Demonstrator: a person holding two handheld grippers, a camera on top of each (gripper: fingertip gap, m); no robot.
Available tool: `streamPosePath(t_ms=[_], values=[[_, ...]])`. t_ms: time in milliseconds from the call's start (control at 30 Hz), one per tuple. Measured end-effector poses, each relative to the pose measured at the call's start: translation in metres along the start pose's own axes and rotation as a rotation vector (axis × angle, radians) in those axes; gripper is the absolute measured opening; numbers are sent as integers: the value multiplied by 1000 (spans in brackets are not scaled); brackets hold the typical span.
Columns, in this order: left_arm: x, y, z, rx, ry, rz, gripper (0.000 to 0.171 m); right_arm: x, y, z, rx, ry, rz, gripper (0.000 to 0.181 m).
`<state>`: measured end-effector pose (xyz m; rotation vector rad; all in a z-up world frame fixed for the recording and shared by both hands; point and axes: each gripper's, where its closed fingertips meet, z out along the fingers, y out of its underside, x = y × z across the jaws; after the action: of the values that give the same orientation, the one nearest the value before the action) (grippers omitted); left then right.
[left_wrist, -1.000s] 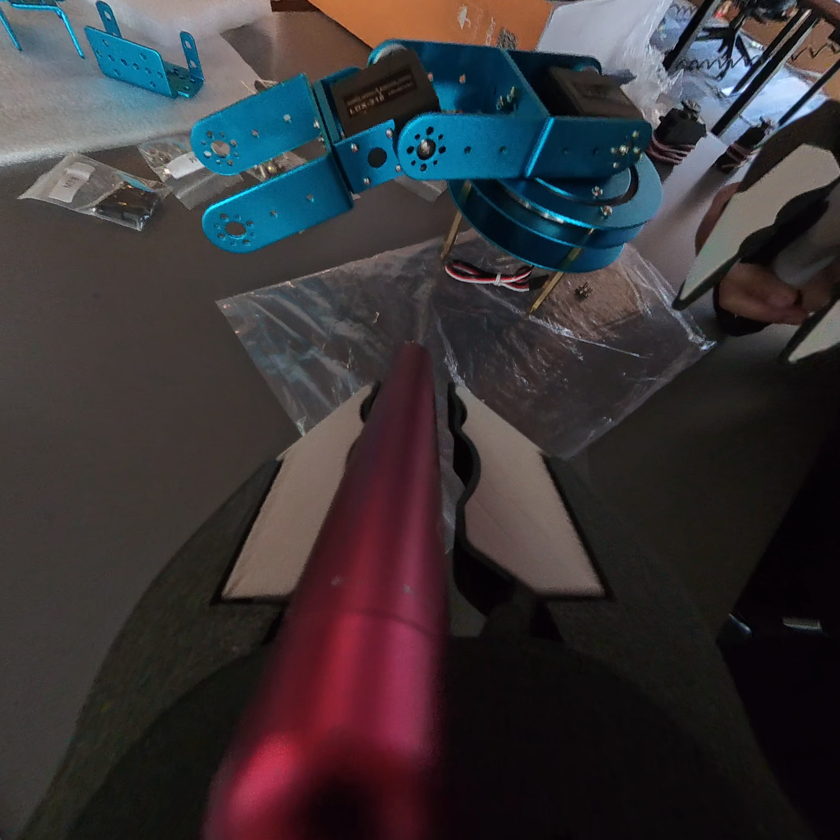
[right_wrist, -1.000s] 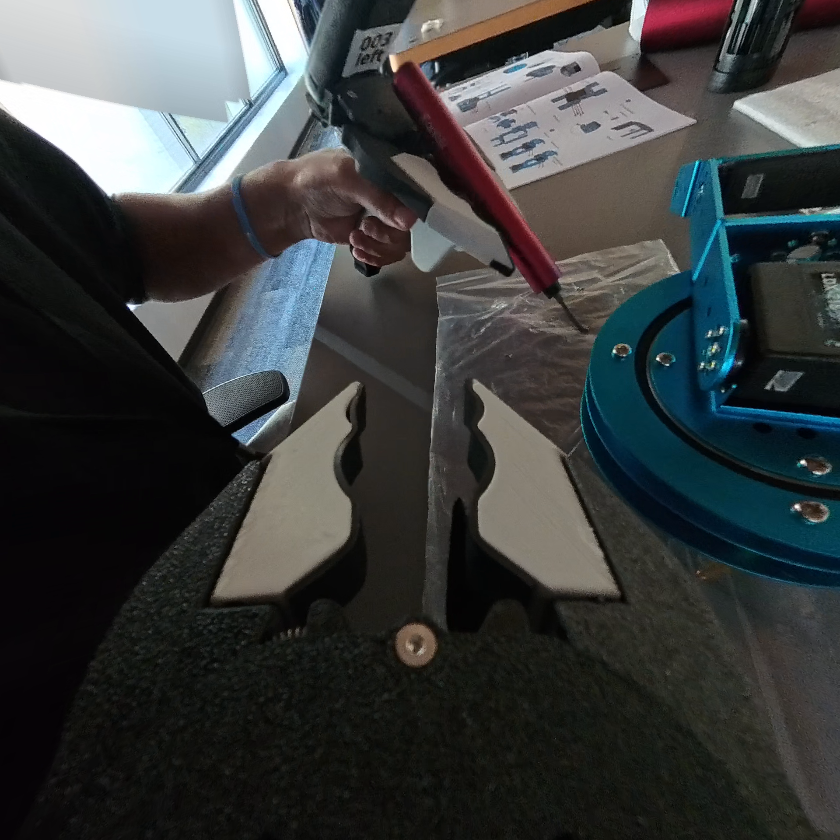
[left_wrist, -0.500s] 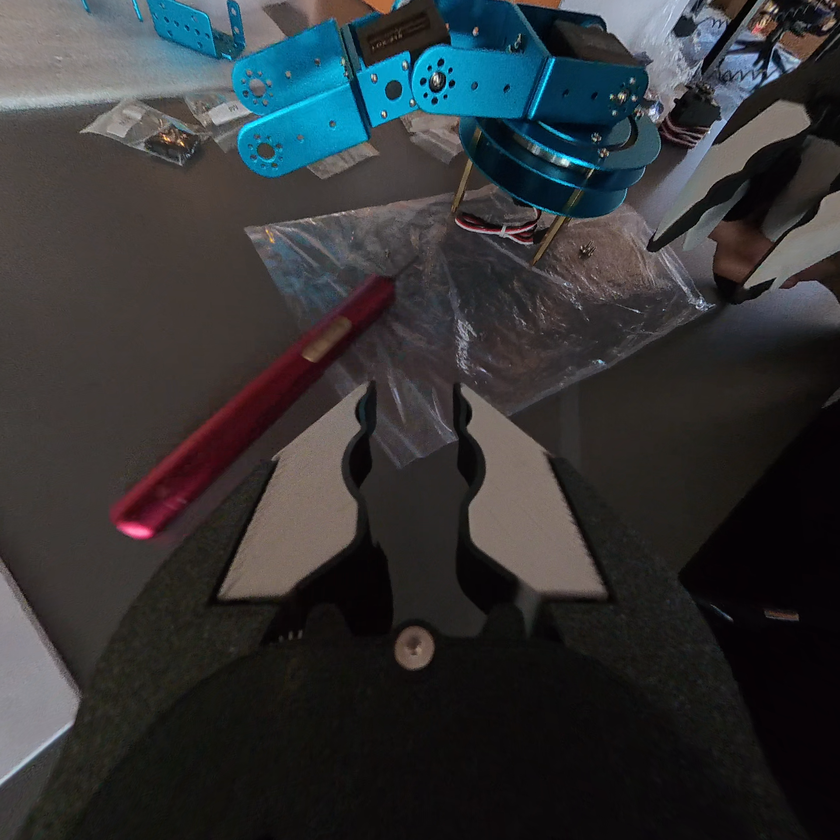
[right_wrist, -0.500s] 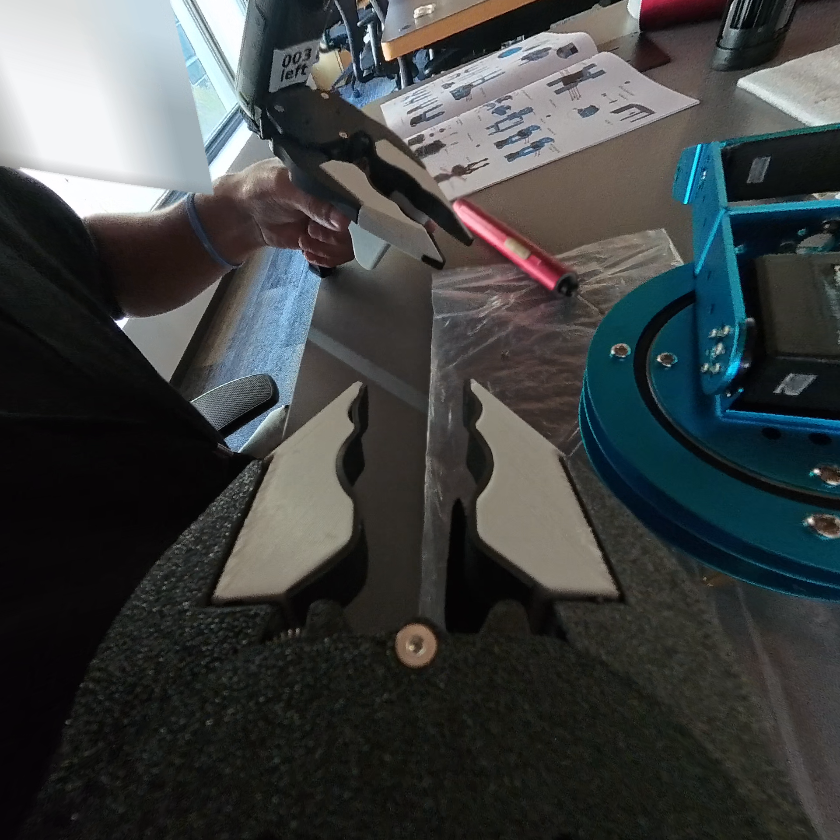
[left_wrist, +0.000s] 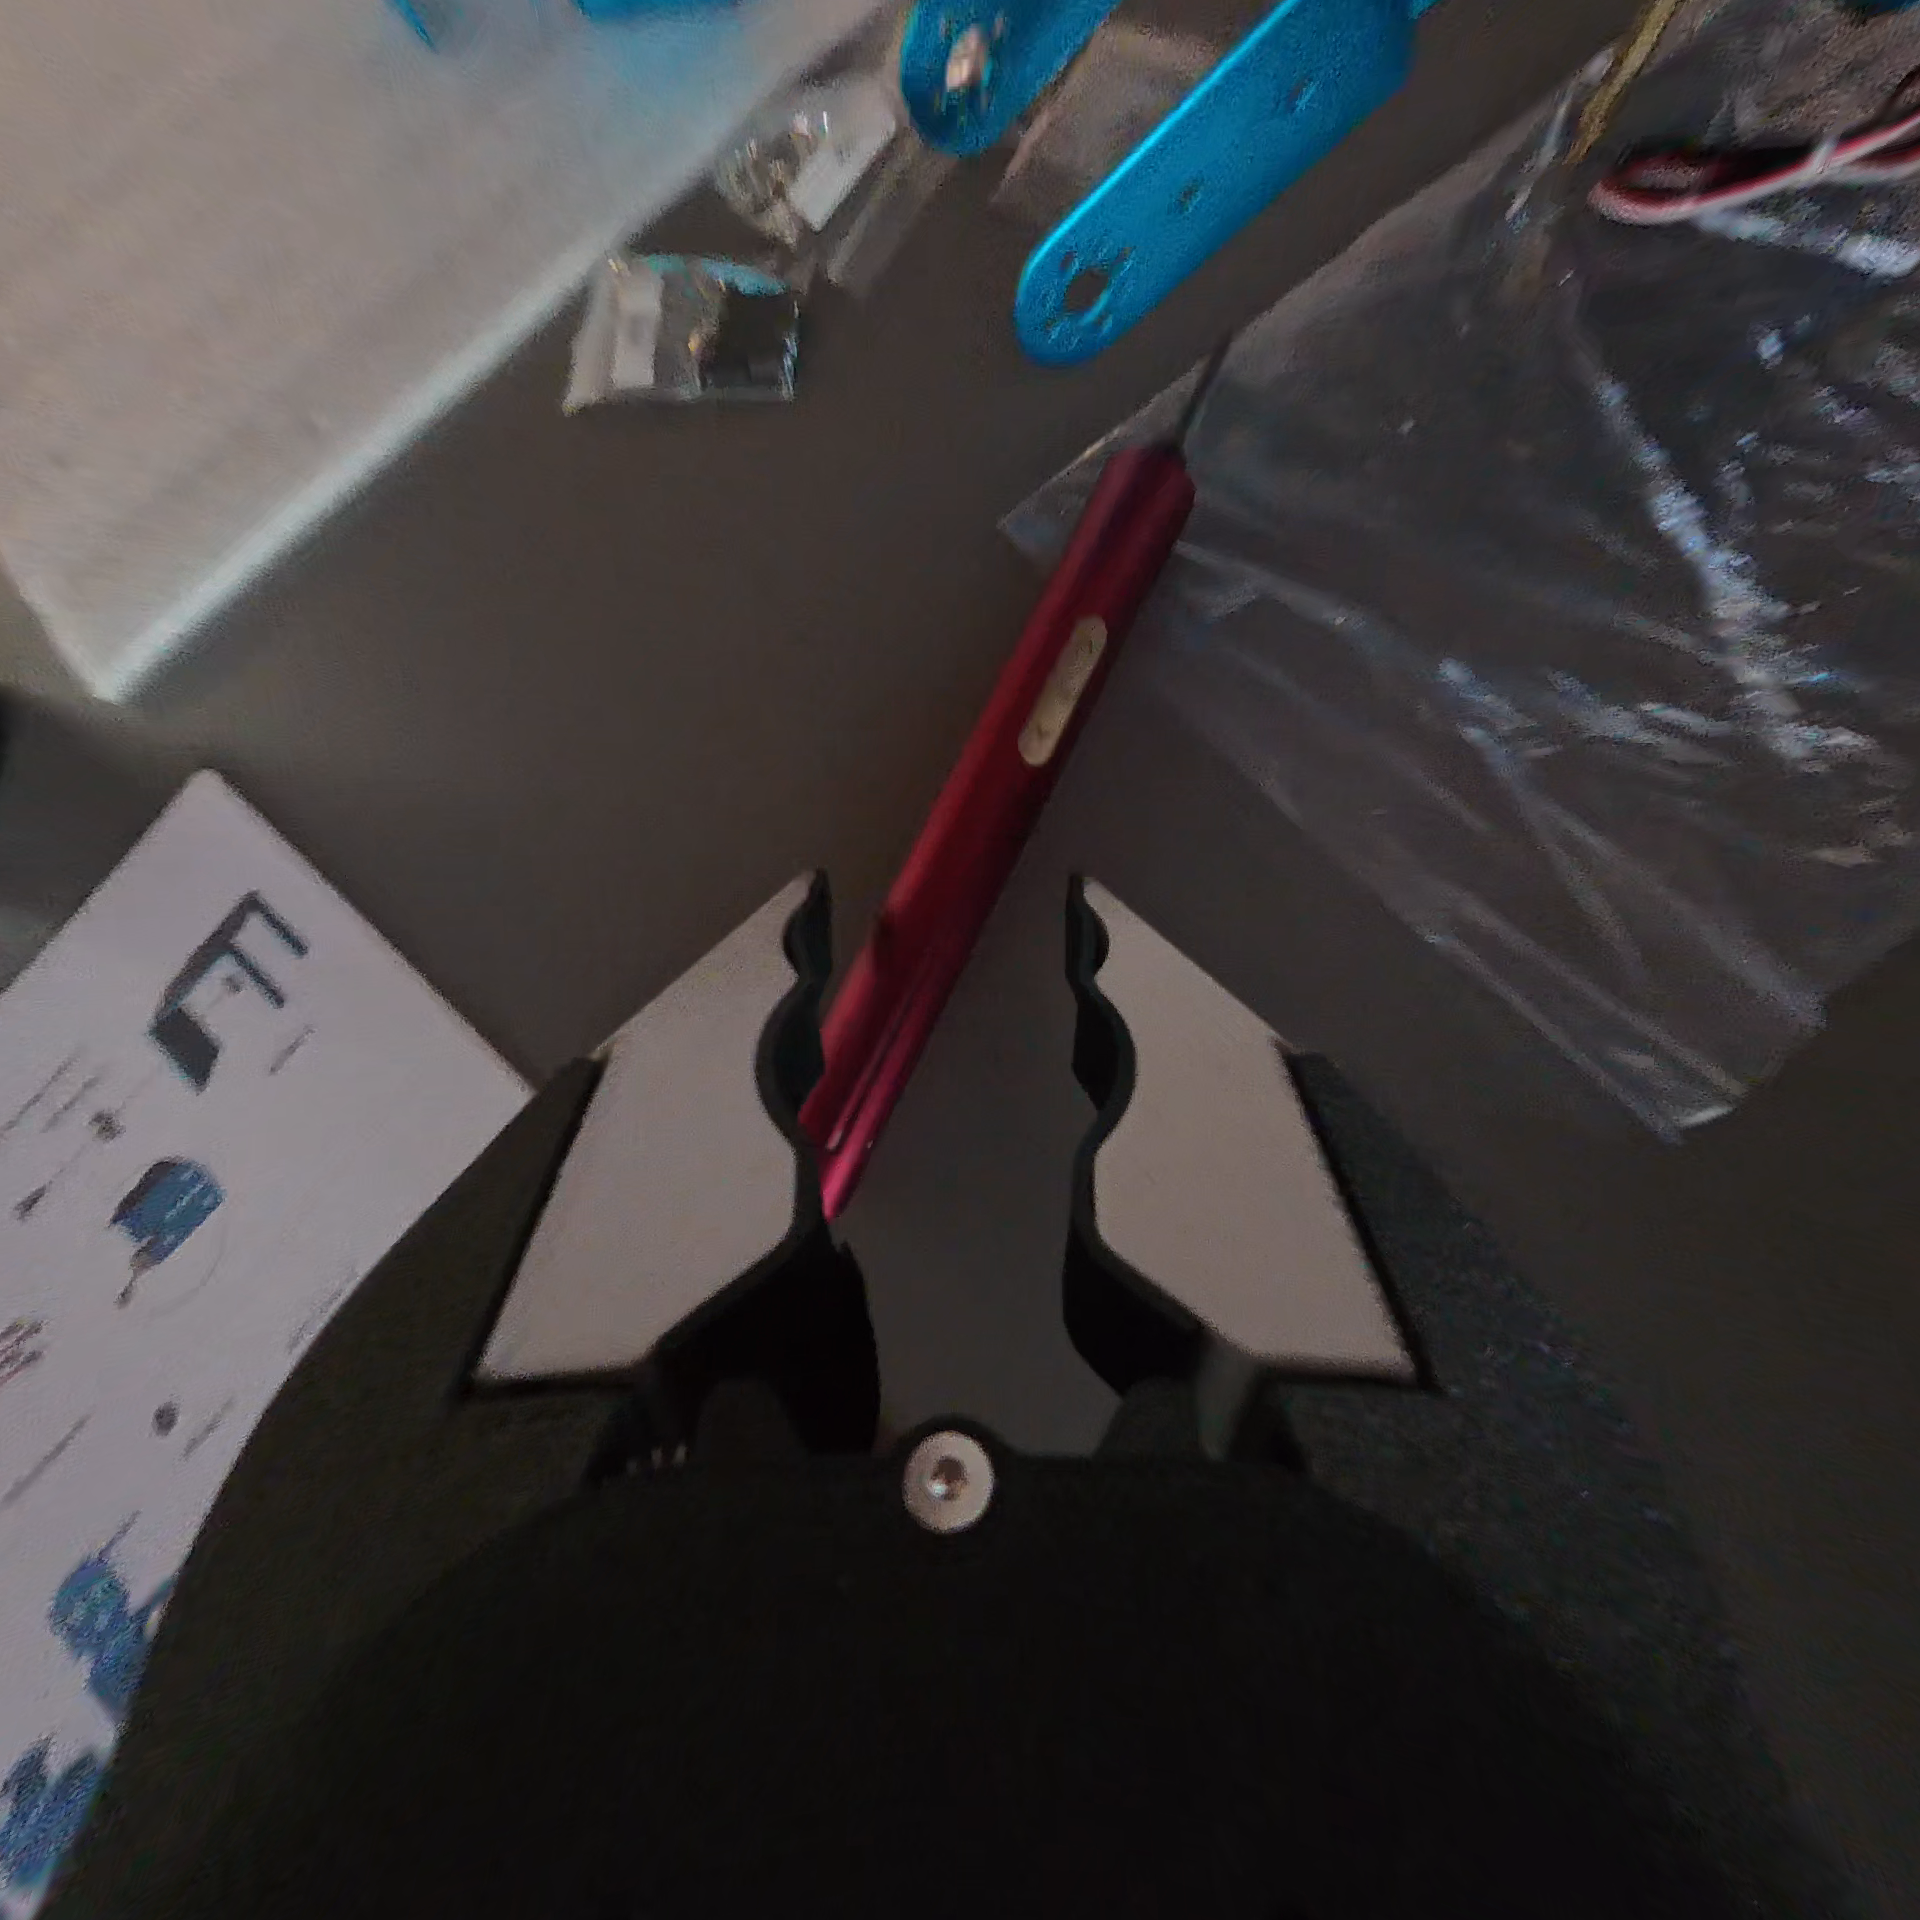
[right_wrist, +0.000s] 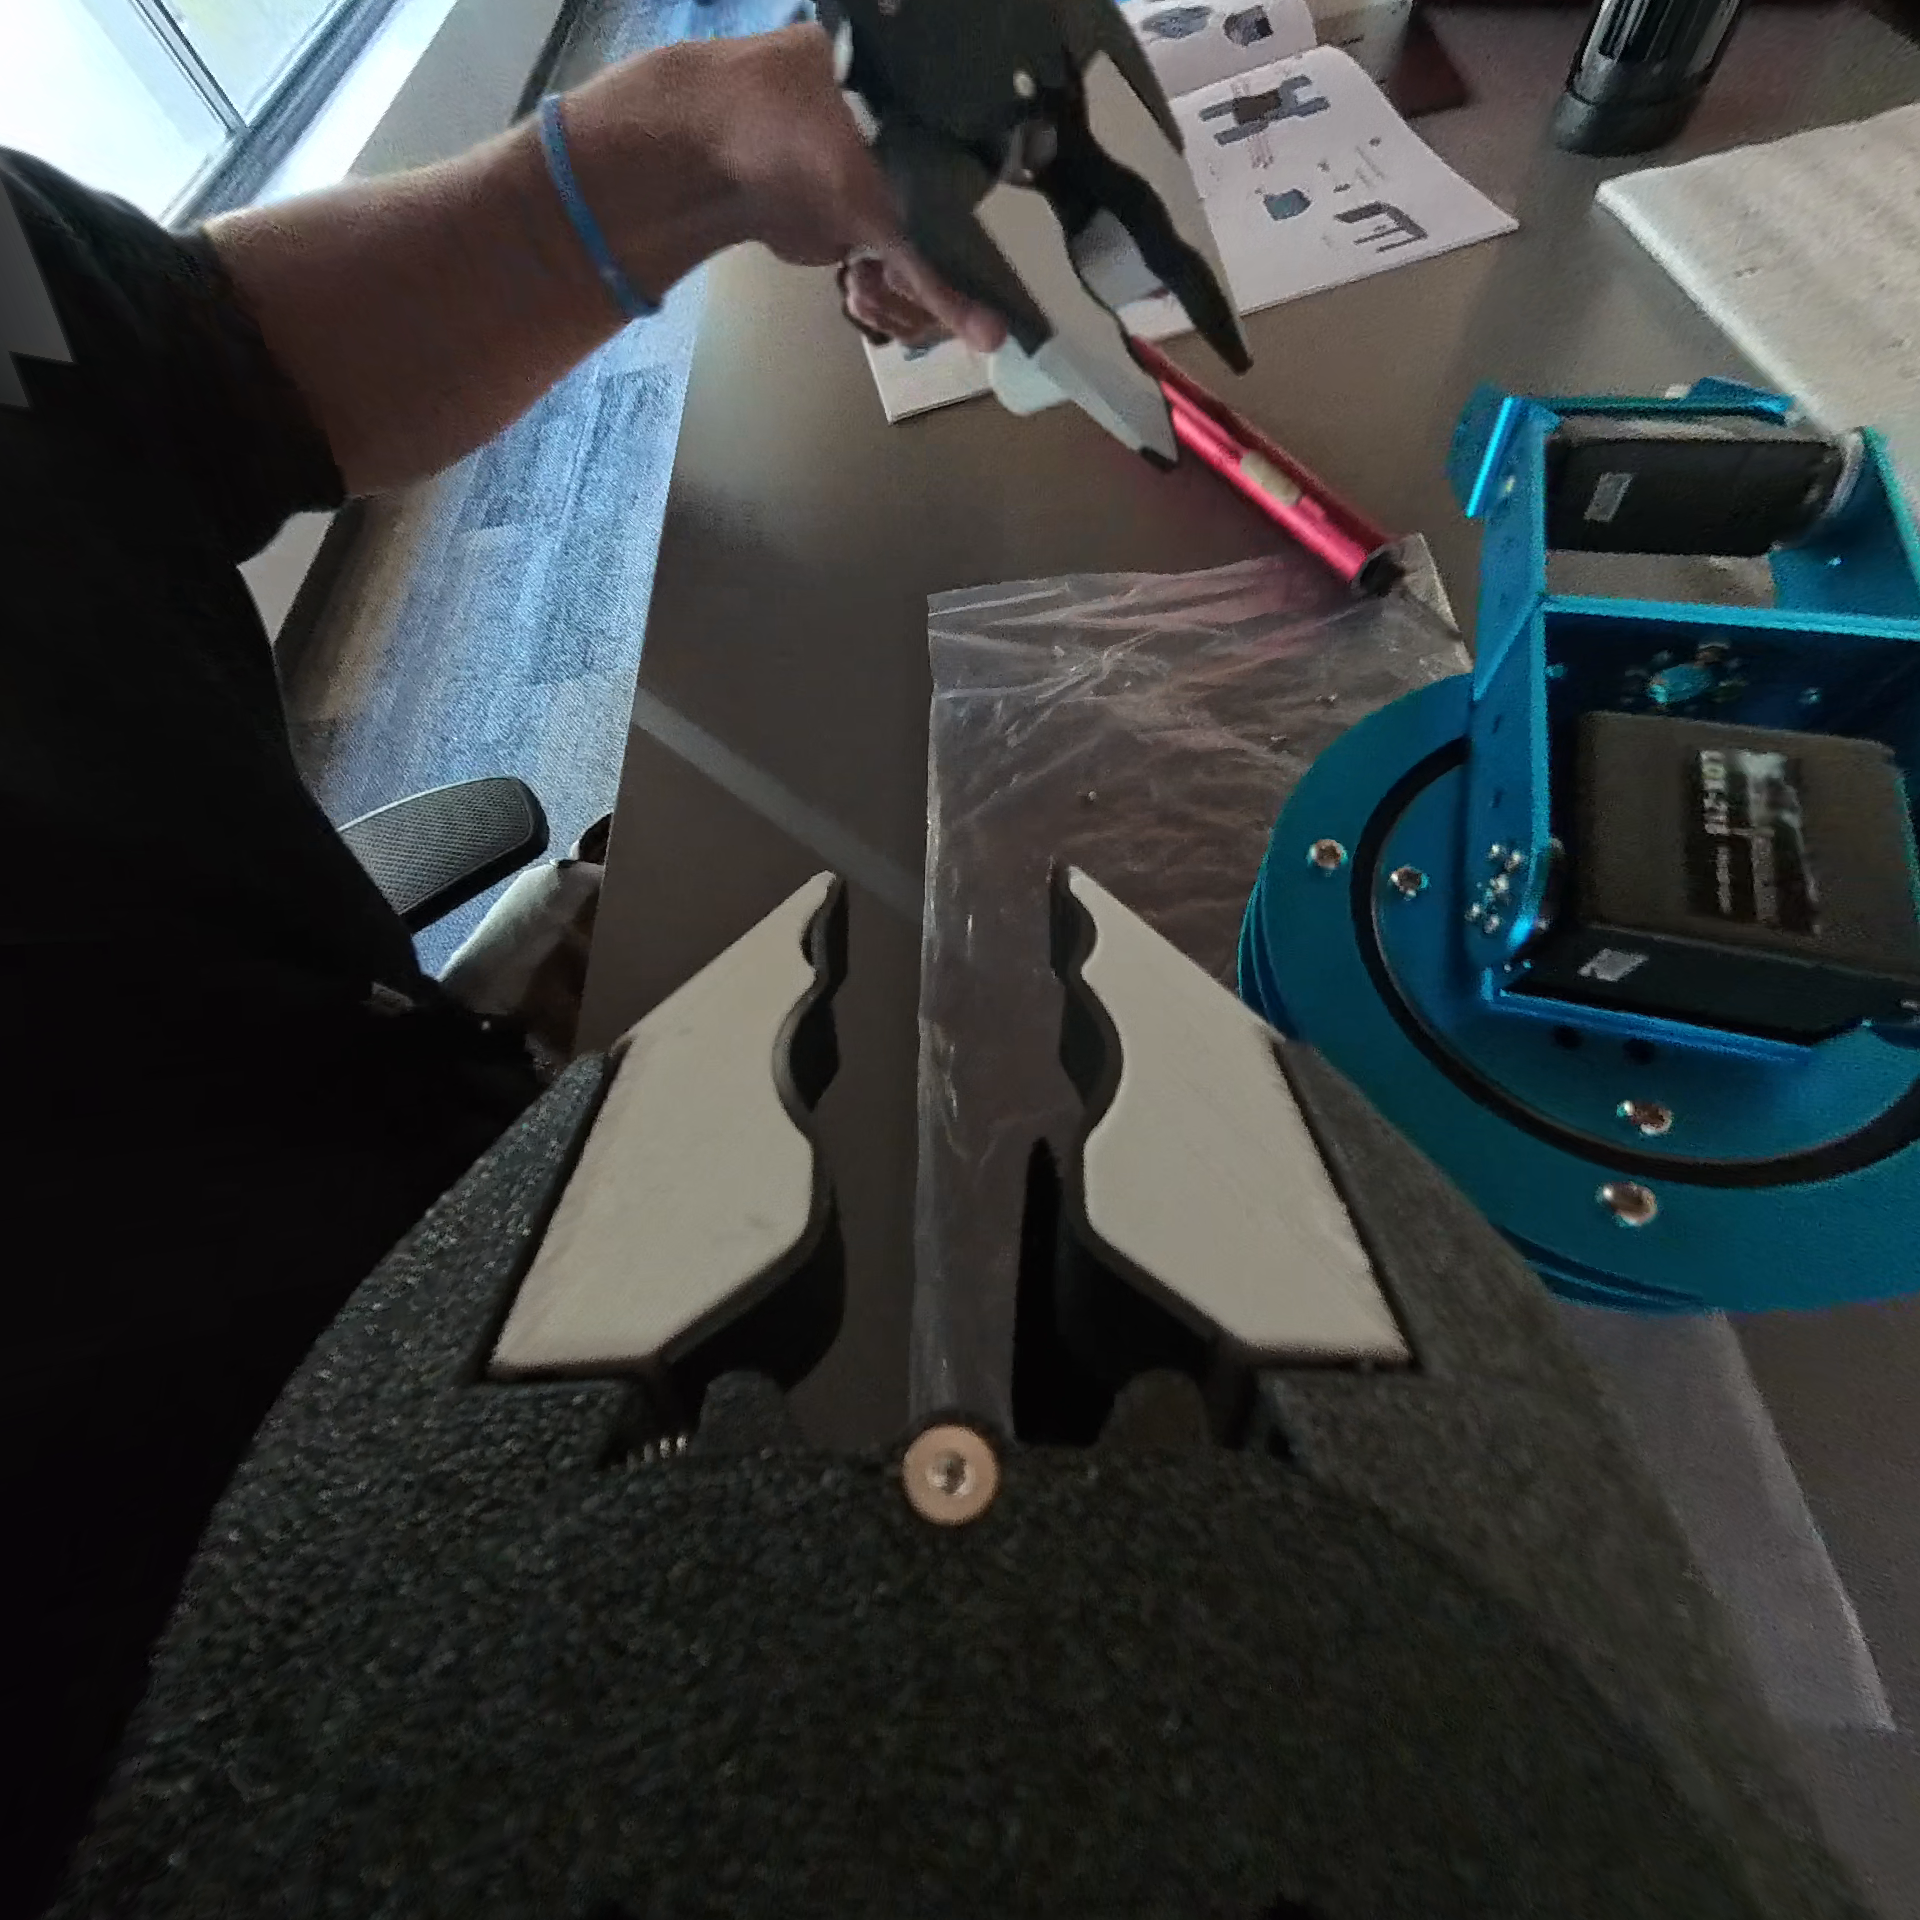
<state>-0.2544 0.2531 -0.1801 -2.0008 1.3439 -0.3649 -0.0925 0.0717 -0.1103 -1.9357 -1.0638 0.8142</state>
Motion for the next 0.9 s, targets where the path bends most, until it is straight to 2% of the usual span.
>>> streamPosePath(t_ms=[67, 133, 367, 500, 633, 700, 767, 900], values=[[-1, 2, 10, -9, 73, 1, 40, 1, 6, -2, -9, 4, 23, 39], [-6, 4, 12, -35, 53, 37, 27, 2, 12, -4, -12, 20, 27, 39], [2, 2, 2, -65, -44, 247, 20, -4, 20, -8, -13, 35, -3, 38], [10, 1, -26, -38, -138, 226, 19, -10, 19, -20, 20, 34, -7, 37], [45, 16, -45, -34, -109, 152, 19, -13, 25, -28, 34, 44, -13, 37], [54, 24, -53, -45, -140, 136, 18, -17, 28, -29, 38, 41, -17, 37], [58, 29, -57, -41, -177, 101, 19, -22, 31, -29, 37, 37, -27, 37], [72, 37, -52, -19, -135, 85, 19, -28, 38, -27, 14, 46, -63, 37]])
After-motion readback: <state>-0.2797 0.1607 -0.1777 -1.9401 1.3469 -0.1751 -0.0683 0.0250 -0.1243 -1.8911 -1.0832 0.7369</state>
